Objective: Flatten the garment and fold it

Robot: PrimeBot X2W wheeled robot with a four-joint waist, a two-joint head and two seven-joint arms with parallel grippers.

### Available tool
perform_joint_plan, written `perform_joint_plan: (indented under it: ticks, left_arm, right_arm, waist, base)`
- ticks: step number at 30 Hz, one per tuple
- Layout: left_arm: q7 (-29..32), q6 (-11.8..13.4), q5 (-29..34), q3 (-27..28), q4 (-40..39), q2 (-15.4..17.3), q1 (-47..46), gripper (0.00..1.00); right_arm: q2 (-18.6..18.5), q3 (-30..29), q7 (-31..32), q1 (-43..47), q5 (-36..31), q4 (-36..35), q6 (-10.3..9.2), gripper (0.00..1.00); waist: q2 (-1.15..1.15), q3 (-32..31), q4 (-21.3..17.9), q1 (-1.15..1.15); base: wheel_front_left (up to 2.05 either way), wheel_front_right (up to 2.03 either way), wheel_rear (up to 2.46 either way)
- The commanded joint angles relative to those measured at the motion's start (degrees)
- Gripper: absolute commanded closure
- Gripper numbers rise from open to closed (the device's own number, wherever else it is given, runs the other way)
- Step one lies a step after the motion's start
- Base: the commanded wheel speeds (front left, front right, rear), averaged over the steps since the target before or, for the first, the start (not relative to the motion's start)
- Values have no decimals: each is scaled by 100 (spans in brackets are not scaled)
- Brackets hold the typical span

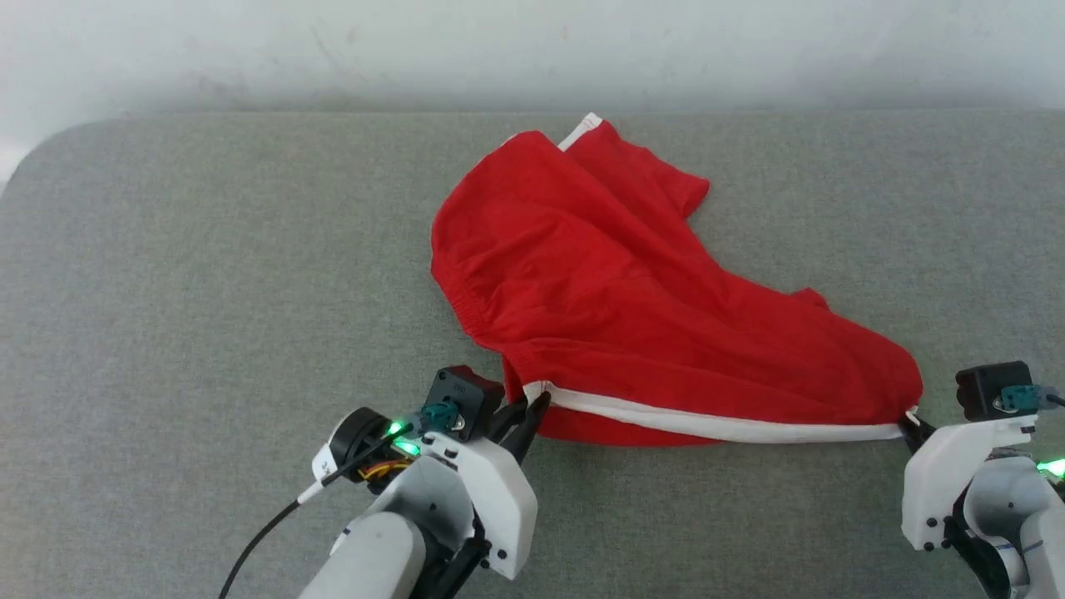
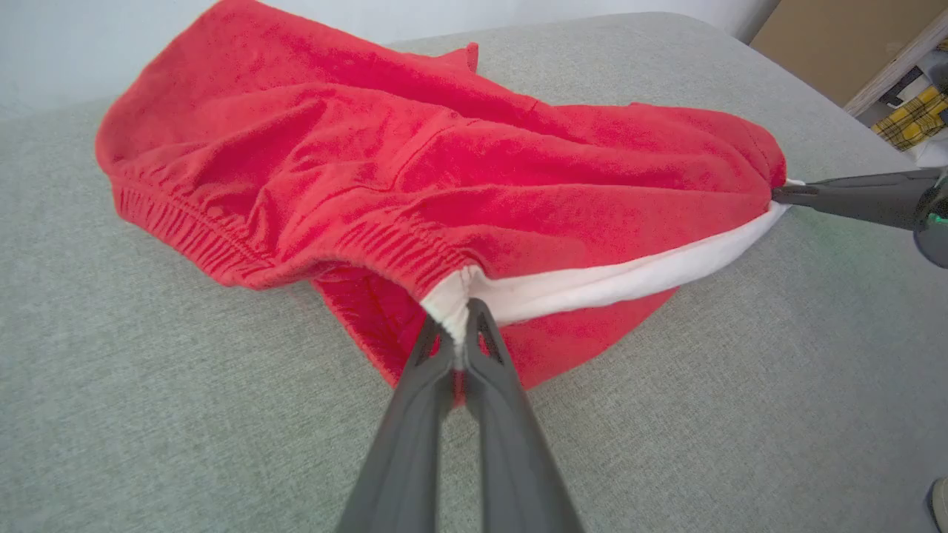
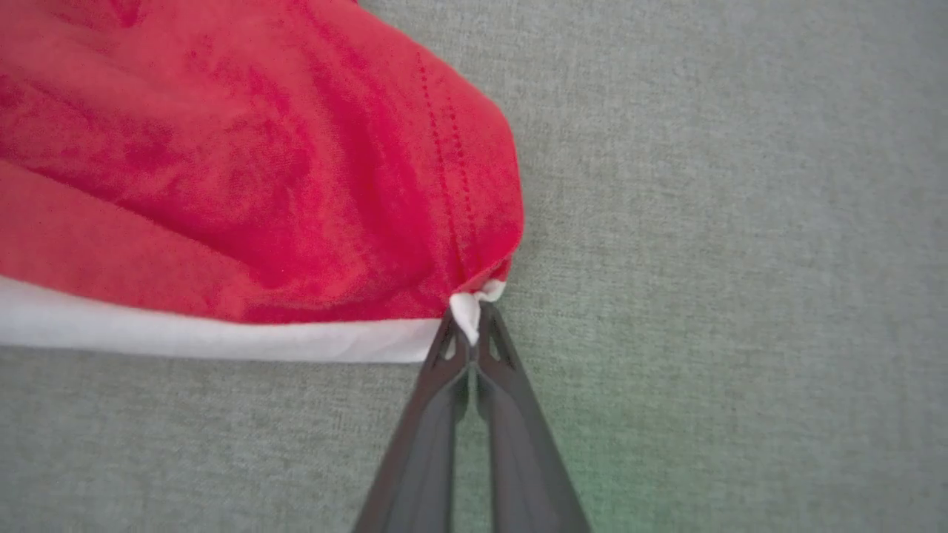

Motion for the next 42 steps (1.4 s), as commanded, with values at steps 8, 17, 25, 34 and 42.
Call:
perform_joint_plan:
  ticks: [8,17,25,34,42]
  left_arm:
    - [-223,-87,-92,64,-265,367,334,100]
    - [-54,-127,-140,458,-1200,952,5,100]
    - [141,-128,-282,994,-1929,1267,-821,100]
    - [-31,-17,-354,1468,-2142,1350,-1568,100]
    - [83,-31,-421,1587,-1867,1375,-2438,100]
  right_arm:
    - [-443,184,265,127,892,-695,-14,100]
    - [-731,-63,1133,-458,2345,-2103,-14,100]
    - [-391,-498,1672,-1524,2748,-2656,-14,100]
    - [33,-682,1984,-2486,2296,-2900,-14,100]
    - [-335,-76,1817,-3501,1805,-2585,-14,100]
  waist:
    - [0,-697,-48,0]
    - [0,-1302,-202,0]
    - [0,-1572,-347,0]
    - [0,-1417,-586,0]
    - [0,-341,-925,0]
  base:
    - [0,0,0]
    - [0,0,0]
    - [0,0,0]
    - [0,0,0]
    - [0,0,0]
